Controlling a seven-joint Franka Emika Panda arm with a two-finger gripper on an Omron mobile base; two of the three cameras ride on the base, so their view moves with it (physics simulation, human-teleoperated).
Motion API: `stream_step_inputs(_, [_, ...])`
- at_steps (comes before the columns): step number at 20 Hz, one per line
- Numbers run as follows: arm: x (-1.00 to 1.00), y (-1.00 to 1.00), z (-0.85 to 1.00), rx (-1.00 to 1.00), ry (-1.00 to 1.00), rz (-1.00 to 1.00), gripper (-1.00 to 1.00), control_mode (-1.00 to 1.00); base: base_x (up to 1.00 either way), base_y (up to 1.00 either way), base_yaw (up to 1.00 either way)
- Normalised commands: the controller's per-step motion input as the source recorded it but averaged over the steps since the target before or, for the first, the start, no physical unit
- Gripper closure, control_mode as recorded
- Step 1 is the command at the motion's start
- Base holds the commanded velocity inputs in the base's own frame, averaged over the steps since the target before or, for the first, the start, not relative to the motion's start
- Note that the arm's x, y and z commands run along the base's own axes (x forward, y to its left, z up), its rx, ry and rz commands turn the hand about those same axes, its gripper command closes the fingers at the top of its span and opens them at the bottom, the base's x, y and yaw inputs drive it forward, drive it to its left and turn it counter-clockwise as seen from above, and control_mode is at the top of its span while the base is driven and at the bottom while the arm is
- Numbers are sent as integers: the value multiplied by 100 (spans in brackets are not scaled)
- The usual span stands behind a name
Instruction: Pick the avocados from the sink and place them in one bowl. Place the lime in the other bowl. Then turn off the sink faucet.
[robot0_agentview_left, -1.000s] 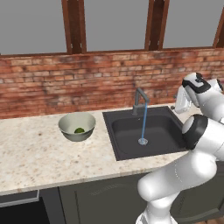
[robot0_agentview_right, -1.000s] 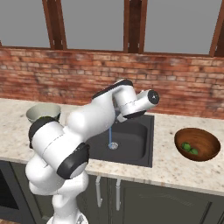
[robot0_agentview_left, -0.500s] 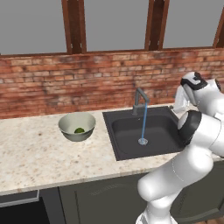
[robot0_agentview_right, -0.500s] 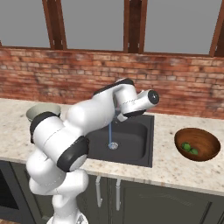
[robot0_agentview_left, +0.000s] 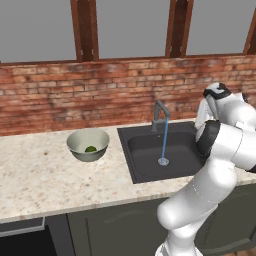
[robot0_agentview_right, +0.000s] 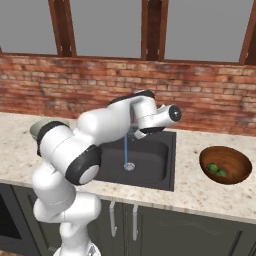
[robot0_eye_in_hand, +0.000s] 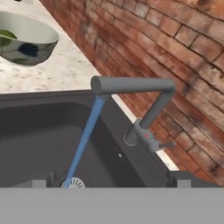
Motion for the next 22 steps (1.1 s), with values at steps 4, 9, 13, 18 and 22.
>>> stream_step_inputs(4, [21, 0, -10, 1, 0, 1, -100, -100, 0, 0, 0])
stream_step_inputs(9, [18, -8, -5, 1, 0, 3, -100, -100, 0, 0, 0])
stream_step_inputs(13, [6, -20, -6, 4, 0, 5, -100, -100, 0, 0, 0])
stream_step_inputs(18, [0, -22, -6, 4, 0, 4, -100, -100, 0, 0, 0])
stream_step_inputs(22, [6, -6, -6, 5, 0, 1, -100, -100, 0, 0, 0])
